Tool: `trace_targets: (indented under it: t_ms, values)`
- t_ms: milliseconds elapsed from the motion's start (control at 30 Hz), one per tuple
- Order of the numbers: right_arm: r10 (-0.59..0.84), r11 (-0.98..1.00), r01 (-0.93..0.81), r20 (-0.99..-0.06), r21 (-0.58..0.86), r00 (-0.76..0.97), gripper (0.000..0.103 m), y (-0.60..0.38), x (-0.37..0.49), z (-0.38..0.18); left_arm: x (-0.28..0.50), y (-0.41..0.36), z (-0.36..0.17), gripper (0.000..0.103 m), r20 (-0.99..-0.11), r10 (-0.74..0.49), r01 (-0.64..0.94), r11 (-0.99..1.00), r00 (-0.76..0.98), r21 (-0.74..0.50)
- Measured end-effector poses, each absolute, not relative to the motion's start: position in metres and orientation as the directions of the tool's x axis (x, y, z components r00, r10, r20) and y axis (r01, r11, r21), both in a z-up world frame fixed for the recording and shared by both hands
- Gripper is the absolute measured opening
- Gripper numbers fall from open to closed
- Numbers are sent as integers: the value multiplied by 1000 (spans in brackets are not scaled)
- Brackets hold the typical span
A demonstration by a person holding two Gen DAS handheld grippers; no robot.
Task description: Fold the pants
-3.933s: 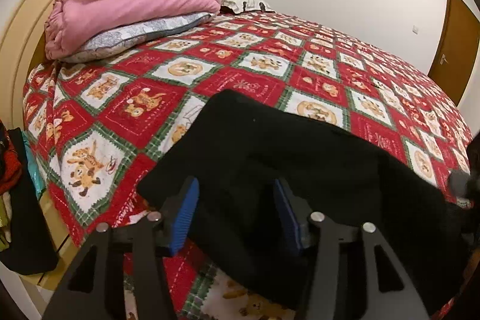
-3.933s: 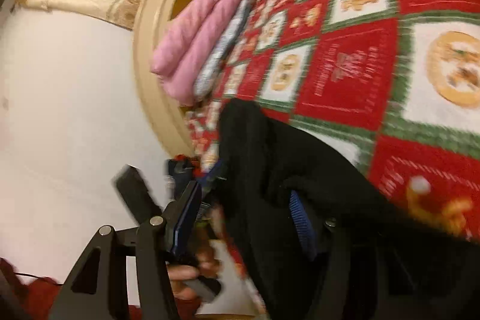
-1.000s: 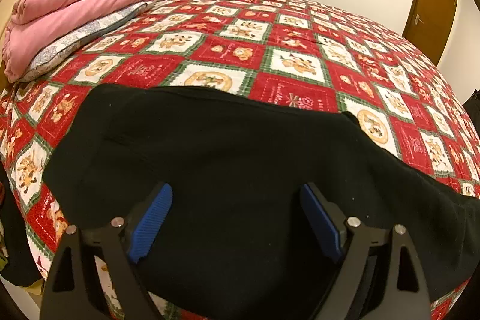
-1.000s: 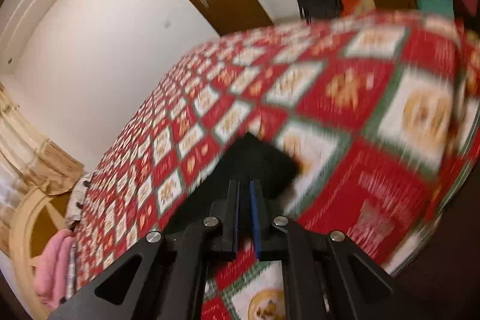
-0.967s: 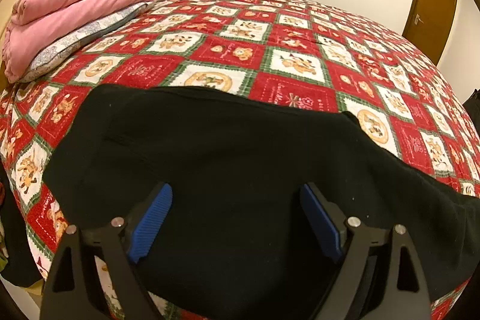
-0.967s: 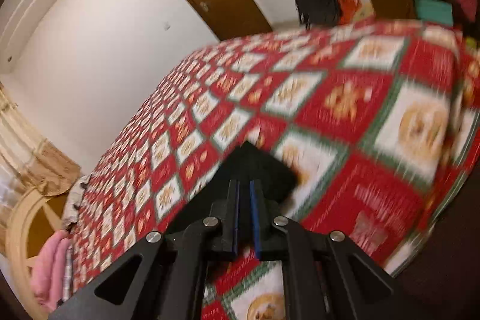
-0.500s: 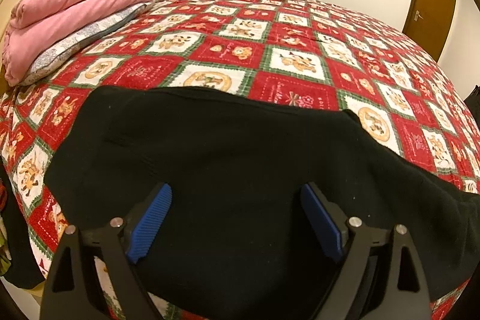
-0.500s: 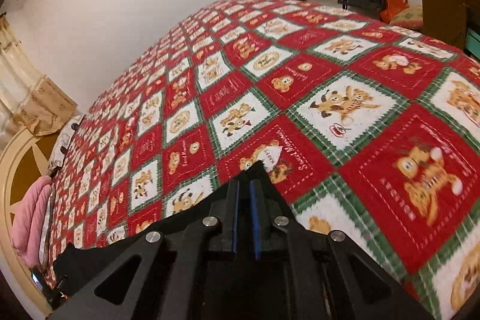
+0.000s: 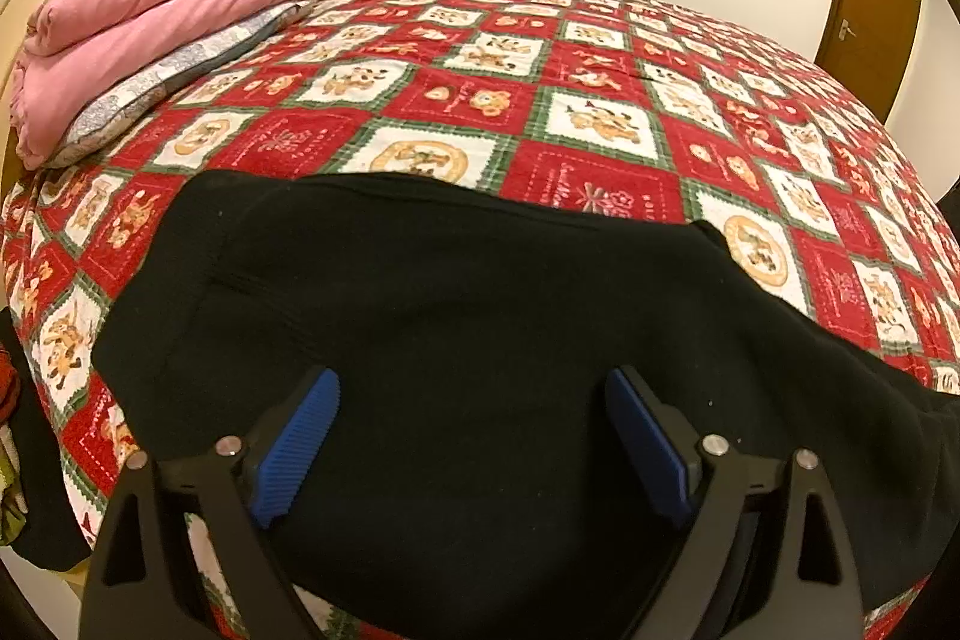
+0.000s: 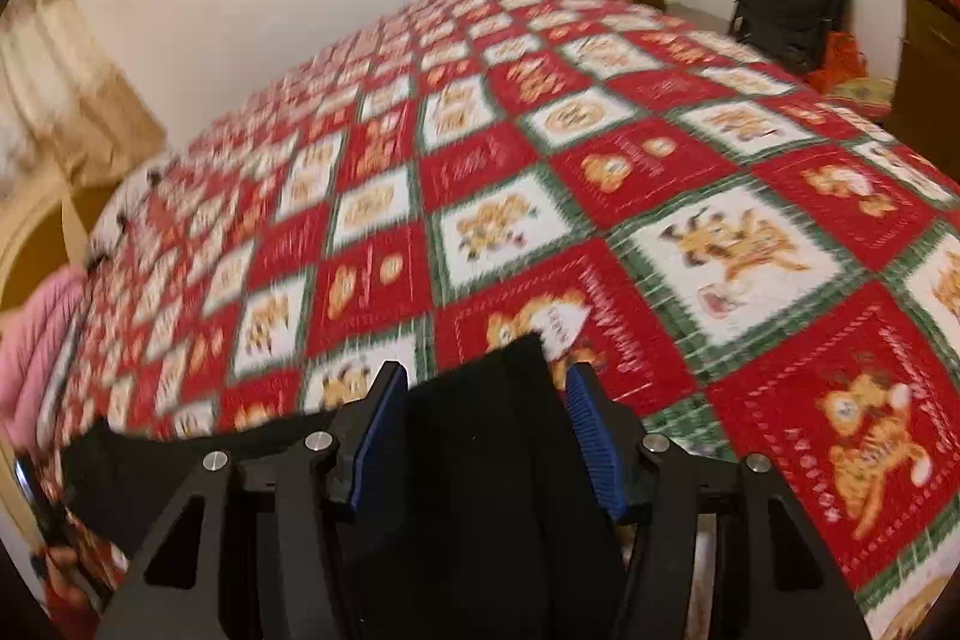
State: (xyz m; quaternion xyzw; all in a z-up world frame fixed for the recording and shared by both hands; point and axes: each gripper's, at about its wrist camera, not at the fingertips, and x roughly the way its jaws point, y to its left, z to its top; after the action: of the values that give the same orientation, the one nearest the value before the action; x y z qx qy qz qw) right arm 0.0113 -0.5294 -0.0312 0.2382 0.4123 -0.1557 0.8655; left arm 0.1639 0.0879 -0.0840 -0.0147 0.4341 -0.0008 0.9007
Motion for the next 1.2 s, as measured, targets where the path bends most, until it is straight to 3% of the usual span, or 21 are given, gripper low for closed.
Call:
trace_targets:
  t_ms: [67,133,200,367,533,567,600,767,1067,1100,1200]
  values:
    - [-89,860,455,-809,232,581,52,-525,17,-34,164,88,-84,94,-783,-14,-12,1000,622,-27]
    - [-157,877,464,-838,125,522,26,-519,24,-35,164,88,-84,94,-783,-14,-13,1000,622,-28]
    - [-211,893,448,-846,37,490,15,-510,26,-37,164,88,-84,94,-782,-14,-11,1000,624,-27]
    - [-285,890,454,-833,-45,474,10,-501,27,-33,164,88,-84,94,-783,-16,-10,1000,622,-28]
    - [-430,819,569,-737,-76,521,8,-497,17,-9,164,89,-84,94,-785,-21,-6,999,619,-32]
    - [-460,799,594,-731,-93,504,1,-497,16,-9,164,90,-84,94,-785,-21,-5,999,619,-31]
    - [-510,761,635,-728,-134,458,1,-502,15,-12,164,89,-84,94,-784,-22,-6,999,621,-33]
    - [-438,699,714,-815,-43,380,1,-537,6,-33,164,88,-84,94,-778,-21,0,1000,628,-28]
    - [-509,636,759,-815,-140,276,0,-534,-10,-32,162,93,-85,97,-775,-35,17,999,631,-31]
    - [-550,607,773,-801,-186,238,0,-533,-13,-31,163,94,-85,97,-775,-35,15,999,631,-33]
    - [-596,558,816,-757,-152,266,3,-531,-30,-14,161,95,-82,97,-775,-38,14,999,631,-38]
